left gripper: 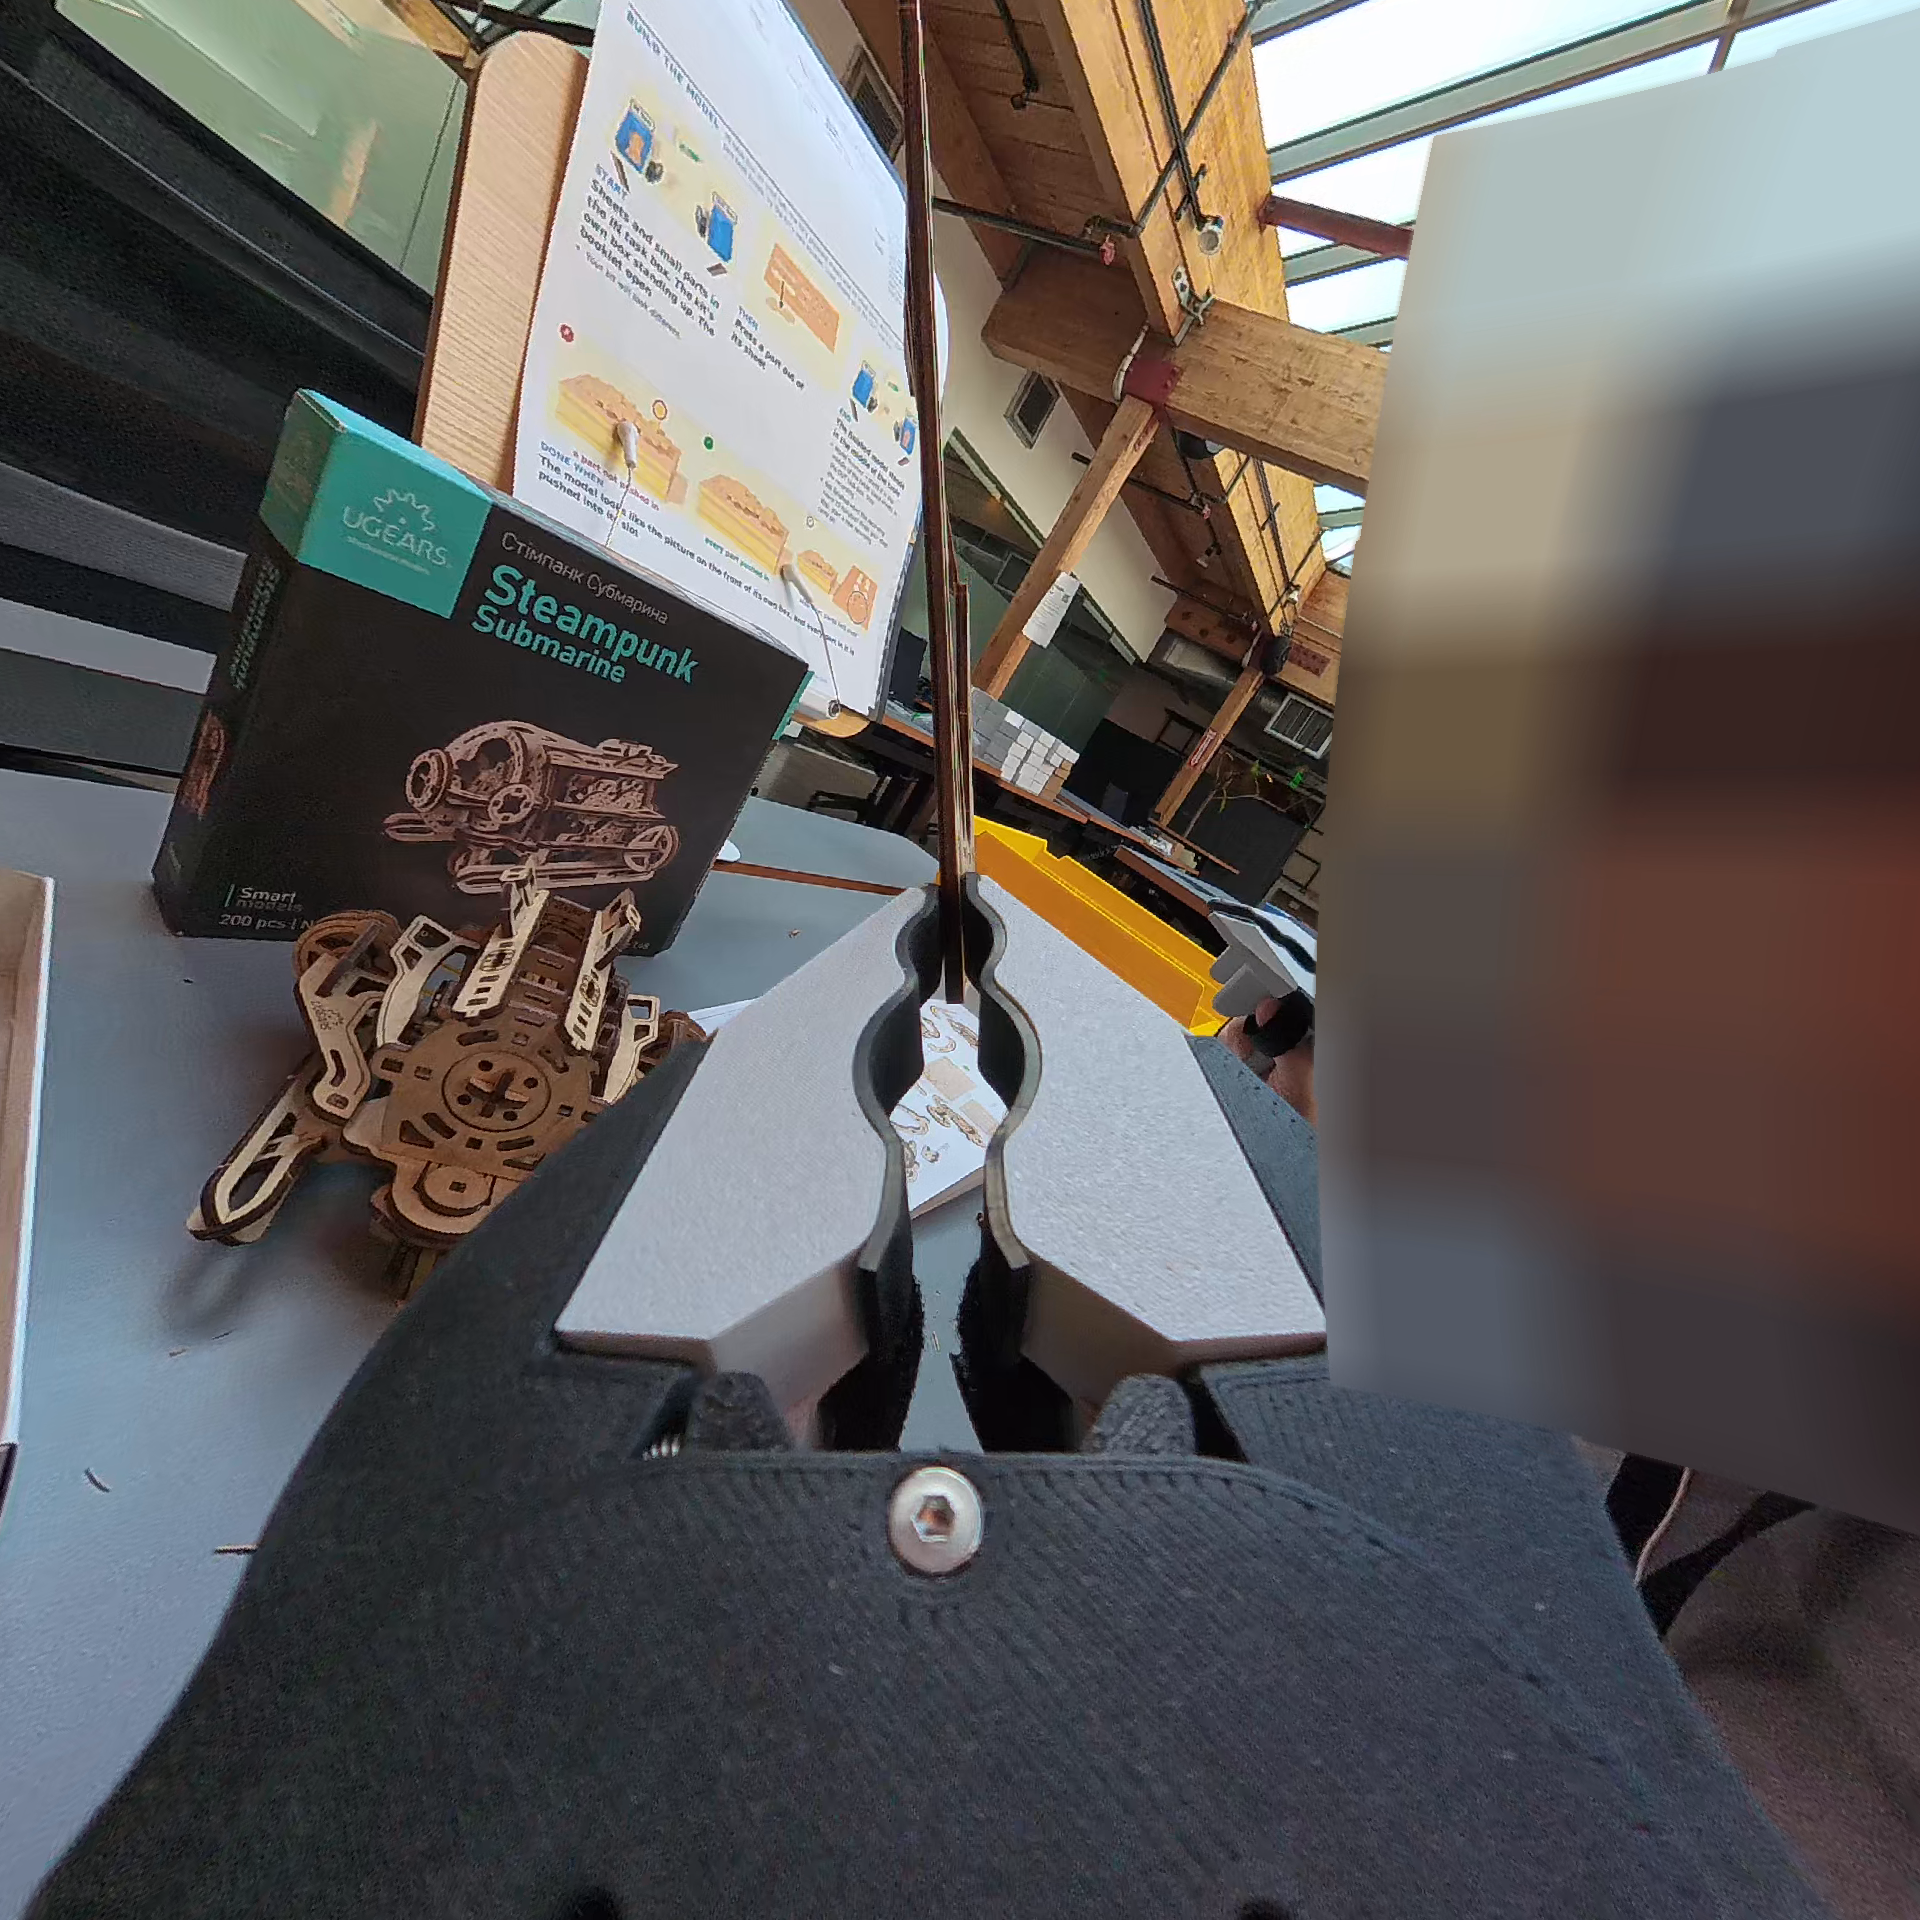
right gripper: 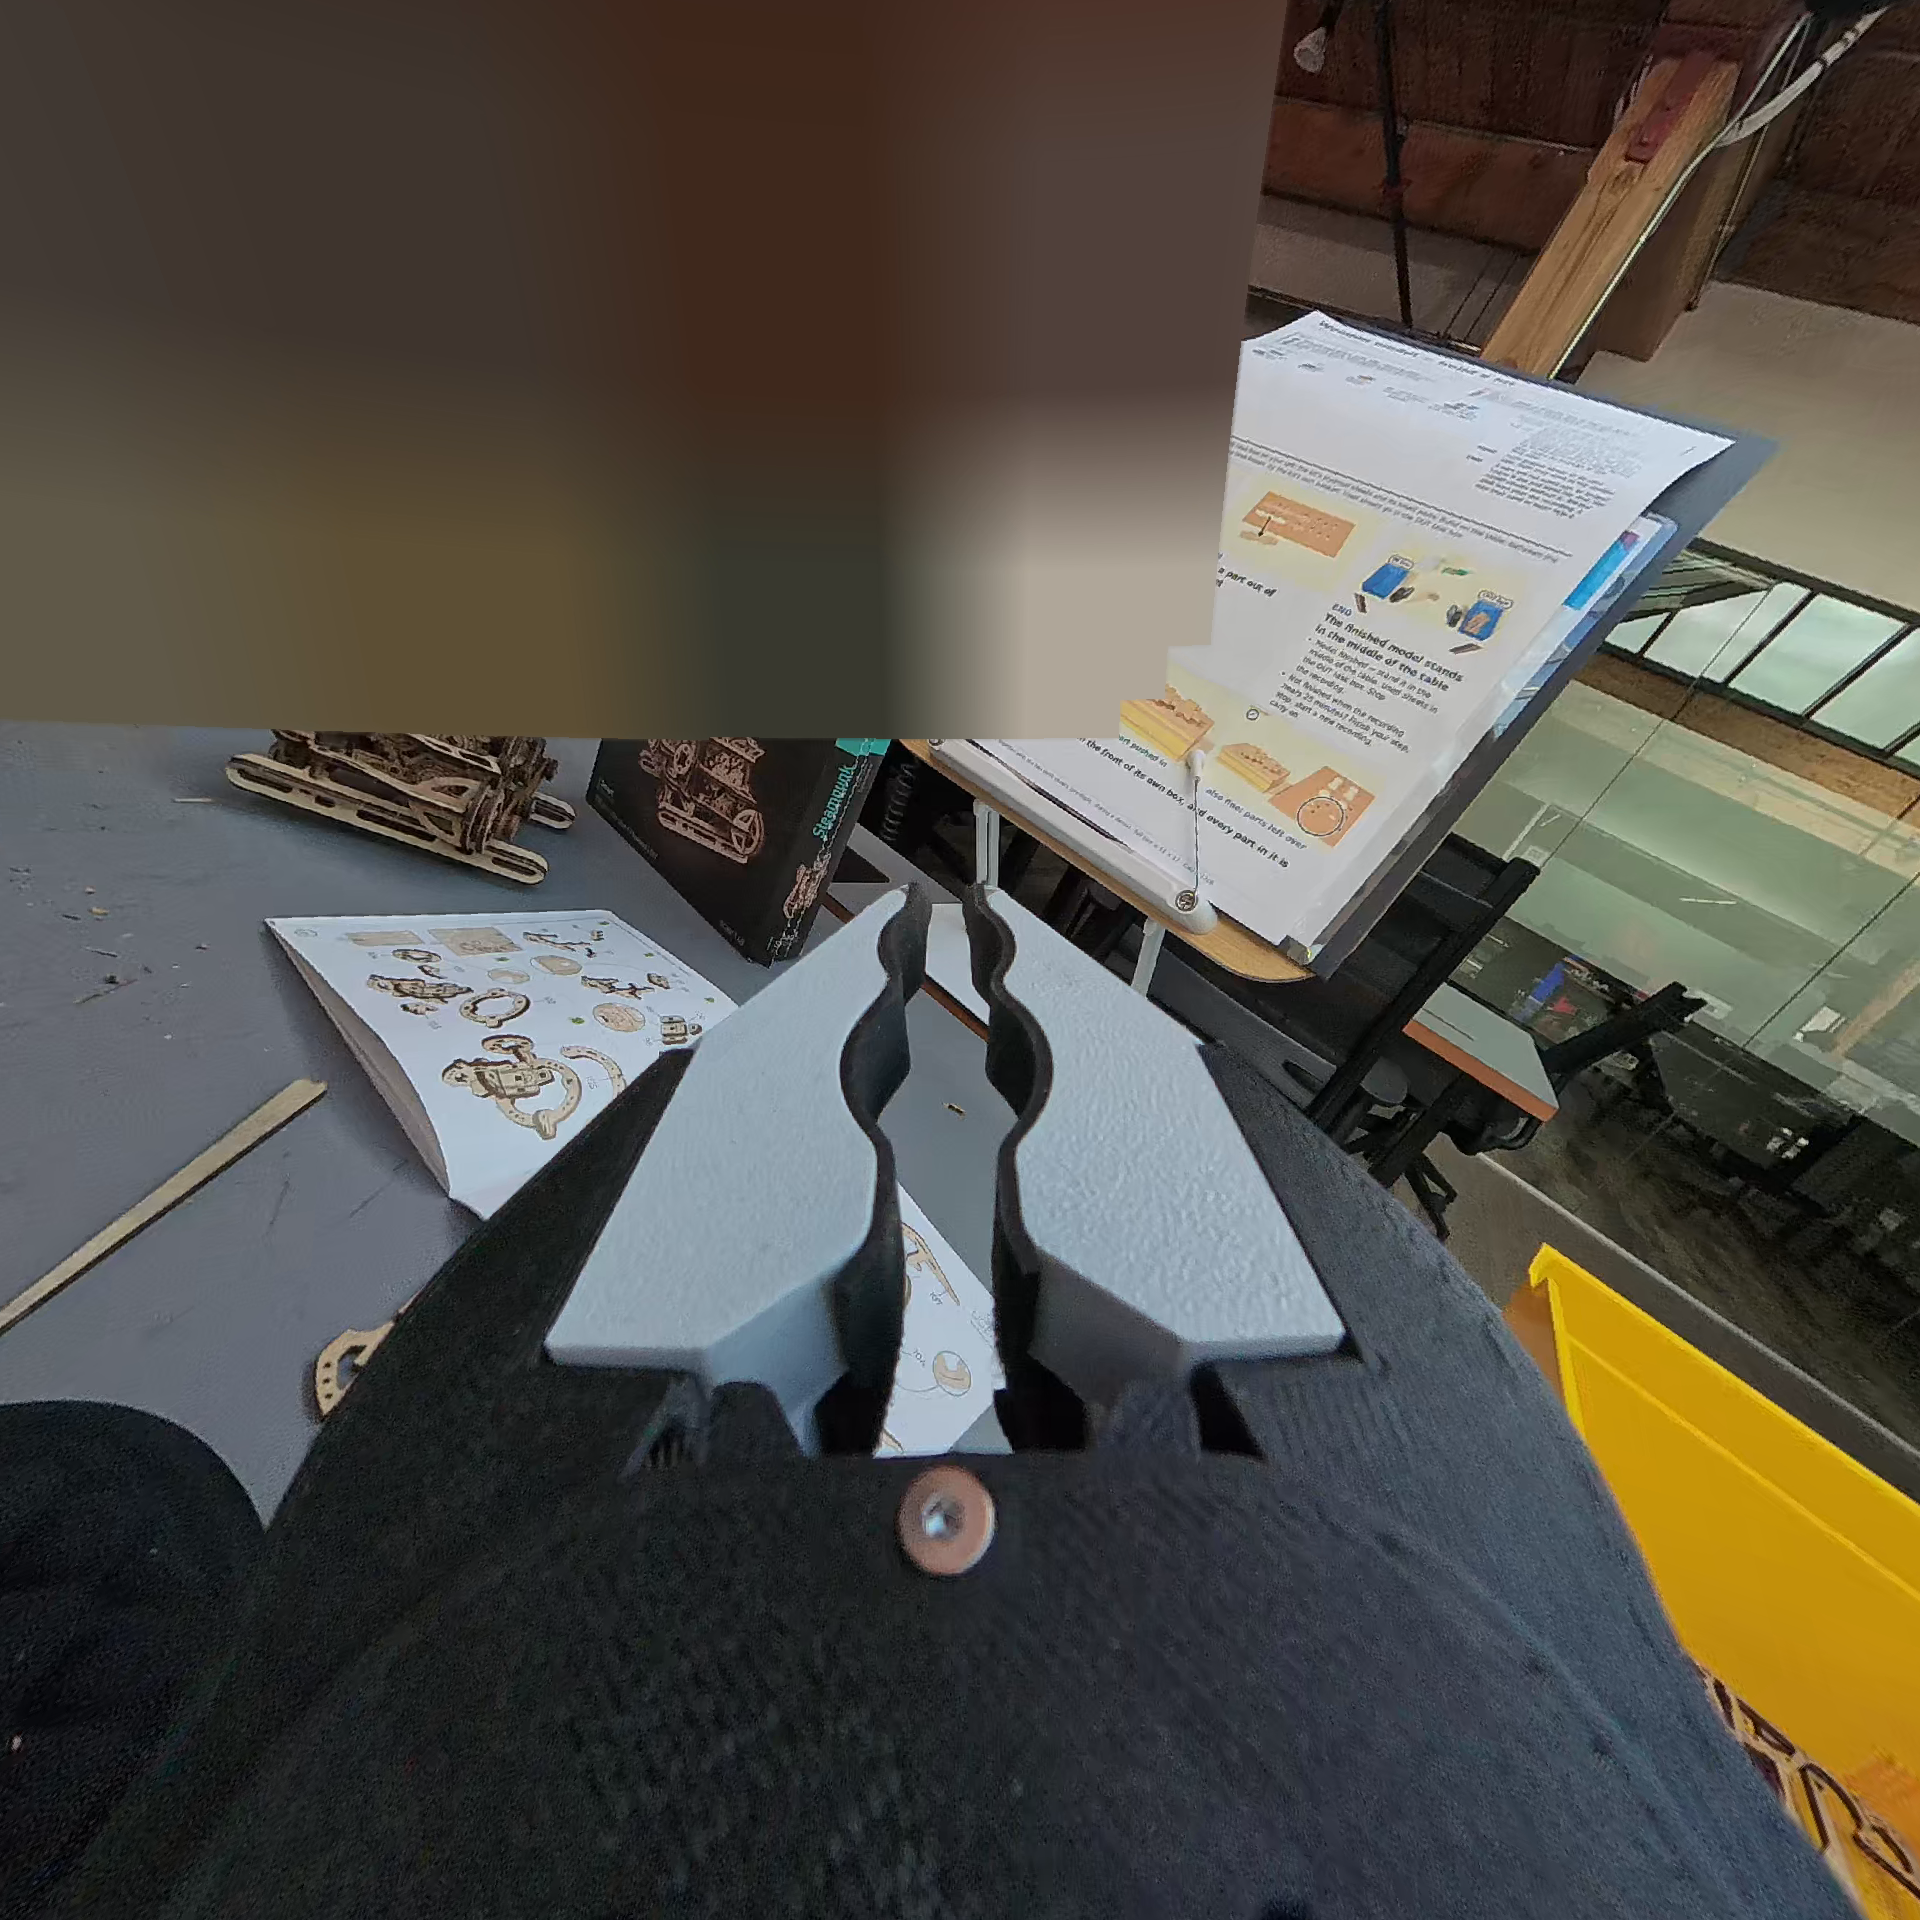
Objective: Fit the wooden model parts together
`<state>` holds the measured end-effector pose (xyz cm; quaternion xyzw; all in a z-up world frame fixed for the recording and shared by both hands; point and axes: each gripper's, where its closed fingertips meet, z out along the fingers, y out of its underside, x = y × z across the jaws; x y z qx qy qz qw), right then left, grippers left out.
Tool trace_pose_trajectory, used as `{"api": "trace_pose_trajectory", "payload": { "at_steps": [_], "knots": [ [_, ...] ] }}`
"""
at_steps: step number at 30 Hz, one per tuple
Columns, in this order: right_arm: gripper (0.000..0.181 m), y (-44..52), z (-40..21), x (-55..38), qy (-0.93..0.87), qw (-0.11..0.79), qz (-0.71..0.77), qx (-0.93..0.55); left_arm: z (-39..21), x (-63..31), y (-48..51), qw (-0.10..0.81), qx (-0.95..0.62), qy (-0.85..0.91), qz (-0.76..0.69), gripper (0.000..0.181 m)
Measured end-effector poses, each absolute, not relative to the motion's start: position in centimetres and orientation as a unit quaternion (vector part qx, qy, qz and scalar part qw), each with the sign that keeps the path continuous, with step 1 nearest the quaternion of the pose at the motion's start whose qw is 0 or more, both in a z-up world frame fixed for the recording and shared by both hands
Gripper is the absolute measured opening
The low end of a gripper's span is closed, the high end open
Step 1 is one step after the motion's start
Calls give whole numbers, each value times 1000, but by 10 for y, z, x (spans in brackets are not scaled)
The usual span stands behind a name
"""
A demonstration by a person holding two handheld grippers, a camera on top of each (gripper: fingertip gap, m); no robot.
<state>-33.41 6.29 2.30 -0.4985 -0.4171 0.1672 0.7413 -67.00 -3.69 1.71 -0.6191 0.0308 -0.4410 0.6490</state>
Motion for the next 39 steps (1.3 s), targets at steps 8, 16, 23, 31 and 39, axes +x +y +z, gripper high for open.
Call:
{"api": "trace_pose_trajectory", "payload": {
  "at_steps": [8, 16, 23, 31, 39],
  "knots": [
    [6, 32, -26, -386, -494, 667, 254, -496, 16, -670, -36, 653, -624, 33, -427, 0],
    [4, 27, -79, -404, -576, 542, 245, -561, 17, -669, -37, 652, -625, 37, -428, 0],
    [26, 18, -106, -393, -606, 404, 310, -611, 18, -667, -38, 650, -624, 39, -432, 0],
    [31, 5, -140, -391, -641, 320, 297, -631, 18, -668, -38, 651, -624, 38, -431, 0],
    [19, 5, -147, -383, -651, 295, 284, -639, 17, -667, -37, 649, -626, 37, -431, 0]
  ]
}}
